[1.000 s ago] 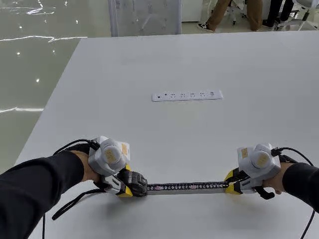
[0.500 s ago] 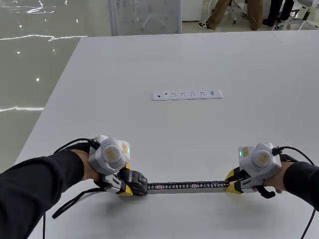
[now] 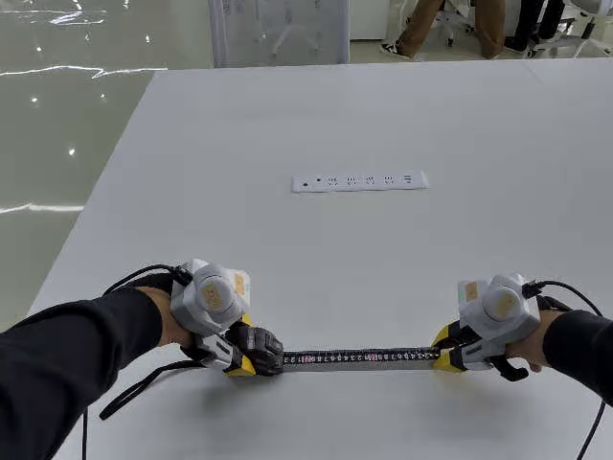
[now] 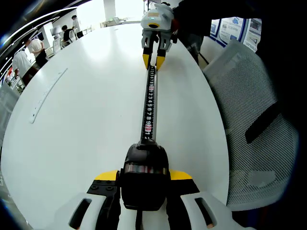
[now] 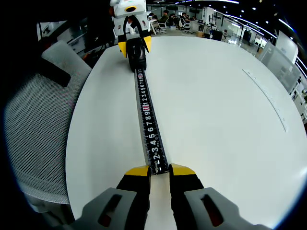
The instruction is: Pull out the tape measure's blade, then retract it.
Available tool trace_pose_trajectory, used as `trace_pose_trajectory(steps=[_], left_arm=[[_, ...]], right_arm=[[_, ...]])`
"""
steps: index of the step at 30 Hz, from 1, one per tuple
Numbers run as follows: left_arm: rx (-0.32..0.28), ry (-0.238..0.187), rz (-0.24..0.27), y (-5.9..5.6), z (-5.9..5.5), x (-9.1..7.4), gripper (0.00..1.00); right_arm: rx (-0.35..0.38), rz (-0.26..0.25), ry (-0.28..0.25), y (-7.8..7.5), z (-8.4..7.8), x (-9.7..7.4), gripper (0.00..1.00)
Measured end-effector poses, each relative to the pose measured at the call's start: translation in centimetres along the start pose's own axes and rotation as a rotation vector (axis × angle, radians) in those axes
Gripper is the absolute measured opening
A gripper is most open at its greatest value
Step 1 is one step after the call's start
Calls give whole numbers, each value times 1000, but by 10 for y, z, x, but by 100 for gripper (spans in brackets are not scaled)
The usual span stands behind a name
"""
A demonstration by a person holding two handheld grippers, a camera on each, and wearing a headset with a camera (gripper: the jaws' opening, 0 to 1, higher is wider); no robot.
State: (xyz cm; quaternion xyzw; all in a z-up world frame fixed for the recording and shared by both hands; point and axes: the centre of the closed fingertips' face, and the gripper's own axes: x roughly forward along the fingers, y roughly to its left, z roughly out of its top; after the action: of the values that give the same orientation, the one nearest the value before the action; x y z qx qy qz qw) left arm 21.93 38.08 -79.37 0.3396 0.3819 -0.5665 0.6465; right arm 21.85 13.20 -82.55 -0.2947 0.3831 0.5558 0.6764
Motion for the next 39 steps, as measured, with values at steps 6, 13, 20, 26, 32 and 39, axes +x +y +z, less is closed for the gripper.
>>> trace_pose_trajectory(steps=[6,13,20,26,32,39], left_arm=[[19,13,0,0,1,1,33],[57,96,28,4,-10,4,35],[-94,65,75,12,-21,-5,48],[-267,-50,140,20,-23,-20,58],[-412,-158,167,11,-34,-31,62],[-475,-298,256,0,-42,-45,73]], right_arm=[[20,-12,-15,0,1,0,12],[30,-26,24,1,2,2,13],[70,-79,14,-3,5,2,22],[106,-170,-83,-8,15,-11,26],[222,-292,-190,-8,6,-37,31],[292,-399,-268,11,-8,-69,42]])
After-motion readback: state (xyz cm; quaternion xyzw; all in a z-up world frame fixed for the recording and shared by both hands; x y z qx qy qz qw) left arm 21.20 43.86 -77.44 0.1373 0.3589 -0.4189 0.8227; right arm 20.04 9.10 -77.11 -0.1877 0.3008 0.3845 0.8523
